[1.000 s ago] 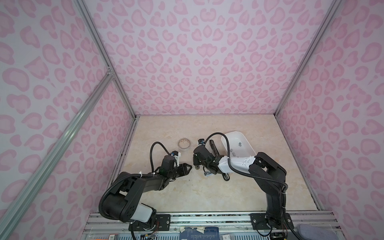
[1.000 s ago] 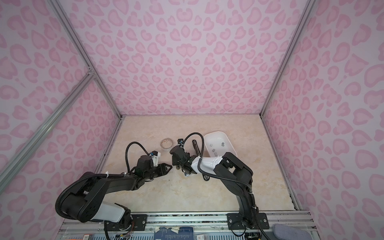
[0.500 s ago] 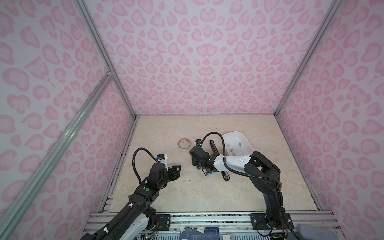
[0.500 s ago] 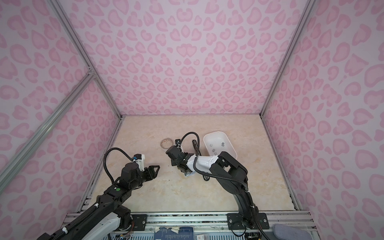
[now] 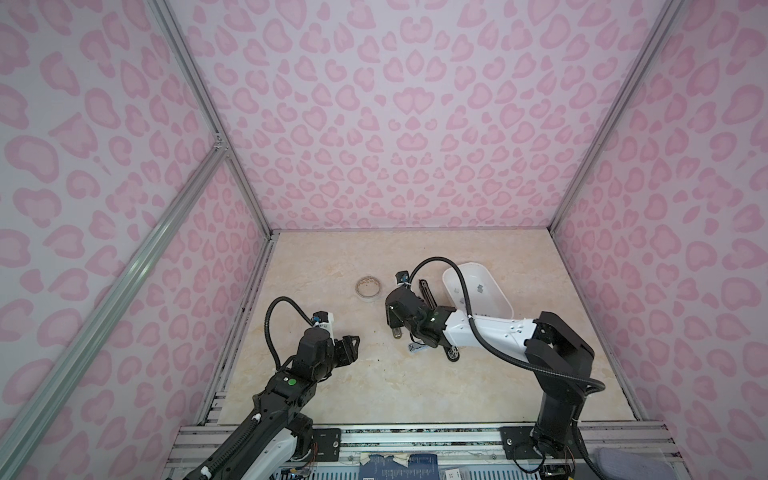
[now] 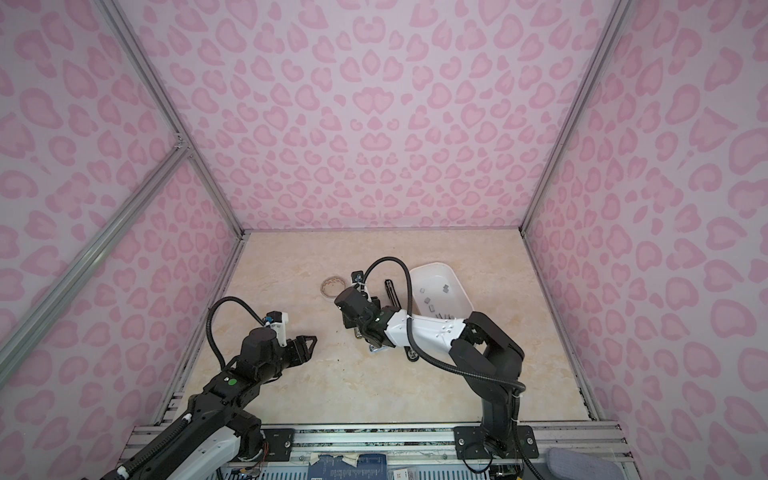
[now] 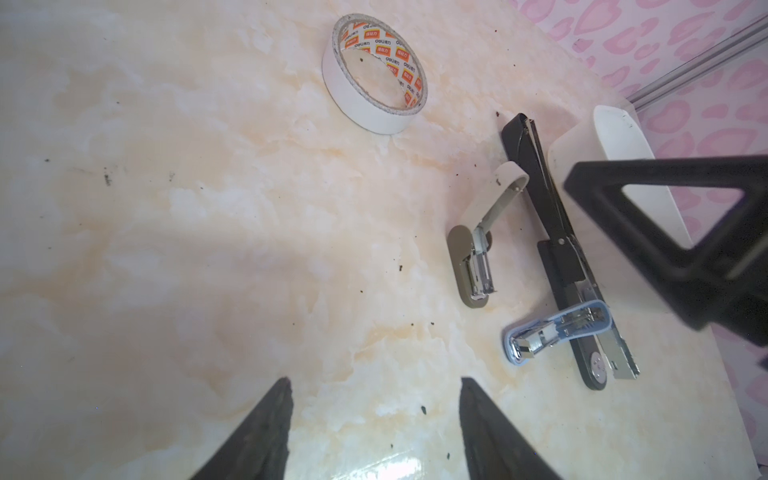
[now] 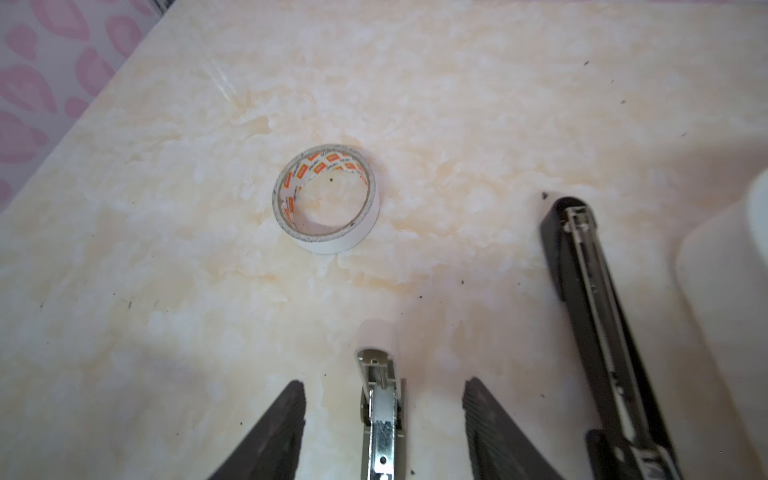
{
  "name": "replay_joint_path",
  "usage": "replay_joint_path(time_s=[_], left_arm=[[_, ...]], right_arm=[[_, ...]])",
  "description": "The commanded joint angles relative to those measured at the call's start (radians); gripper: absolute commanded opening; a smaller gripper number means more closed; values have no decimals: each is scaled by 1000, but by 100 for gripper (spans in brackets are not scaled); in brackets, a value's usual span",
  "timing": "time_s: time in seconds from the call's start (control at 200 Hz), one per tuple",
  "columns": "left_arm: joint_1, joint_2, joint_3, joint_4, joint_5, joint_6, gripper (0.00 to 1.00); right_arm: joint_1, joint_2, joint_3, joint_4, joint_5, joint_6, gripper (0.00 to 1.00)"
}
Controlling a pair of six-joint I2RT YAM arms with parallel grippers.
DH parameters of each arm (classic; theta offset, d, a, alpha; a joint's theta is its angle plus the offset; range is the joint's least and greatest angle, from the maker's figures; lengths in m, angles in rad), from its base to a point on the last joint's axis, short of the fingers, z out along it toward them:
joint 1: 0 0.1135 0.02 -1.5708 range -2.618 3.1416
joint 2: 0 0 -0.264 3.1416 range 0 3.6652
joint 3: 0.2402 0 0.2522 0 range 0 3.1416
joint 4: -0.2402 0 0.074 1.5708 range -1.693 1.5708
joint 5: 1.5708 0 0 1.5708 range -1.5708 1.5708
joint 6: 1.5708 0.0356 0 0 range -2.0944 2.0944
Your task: Load the staples into the stapler
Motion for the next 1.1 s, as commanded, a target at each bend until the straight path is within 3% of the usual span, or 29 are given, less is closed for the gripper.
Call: replay_joint_path(time_s=[0.0,0.12,0.255,0.39,0.6,0.715,0.95,1.095], left_arm=[[0,-11,25,16,41,20,71],[-1,24,105,29,40,34,74],[-1,126,234,5,-20,113,74],[1,213,338,-24,-166,195,75],[24,310,368,-20,-361,224,77],[65,311,343,14,-434,264,82],[246,370,336,90,-359,323,83],[294,445,352,144,-324,347,81]], right_arm=[[-6,-116,-30,-88,140,-61,59],[-97,-302,-110,-122,188,-135,52],[-341,-389,-137,-214,-20,-187,44],[-506,-308,-100,-247,-205,-288,42],[-606,-65,39,-317,-321,-419,39],[-657,-14,38,-297,-362,-479,40],[-699,67,98,-313,-404,-564,43],[-699,101,132,-314,-435,-584,43]])
